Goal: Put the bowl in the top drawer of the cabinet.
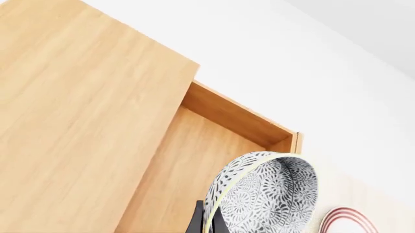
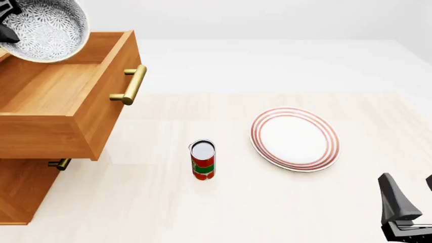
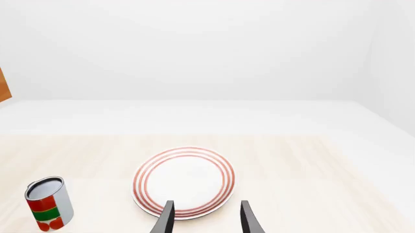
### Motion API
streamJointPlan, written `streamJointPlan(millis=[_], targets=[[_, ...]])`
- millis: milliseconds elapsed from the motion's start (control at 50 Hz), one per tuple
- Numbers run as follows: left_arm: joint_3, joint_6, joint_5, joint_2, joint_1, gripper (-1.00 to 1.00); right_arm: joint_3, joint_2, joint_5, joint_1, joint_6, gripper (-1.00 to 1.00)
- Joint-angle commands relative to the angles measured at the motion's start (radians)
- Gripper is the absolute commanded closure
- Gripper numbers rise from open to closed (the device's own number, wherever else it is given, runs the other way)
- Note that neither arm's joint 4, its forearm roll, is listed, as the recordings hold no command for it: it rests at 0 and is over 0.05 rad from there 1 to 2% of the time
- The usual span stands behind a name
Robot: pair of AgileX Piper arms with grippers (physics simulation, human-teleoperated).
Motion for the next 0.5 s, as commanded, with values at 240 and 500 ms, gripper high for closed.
streamJointPlan(millis=[240,500], targets=[[0.042,0.005,-0.013,-0.01,-0.007,1.0,0.0,-0.003,0.003,0.0,0.001,-1.0],[0.072,0.006,-0.027,-0.012,-0.004,1.0,0.001,-0.002,0.001,0.0,0.0,-1.0]])
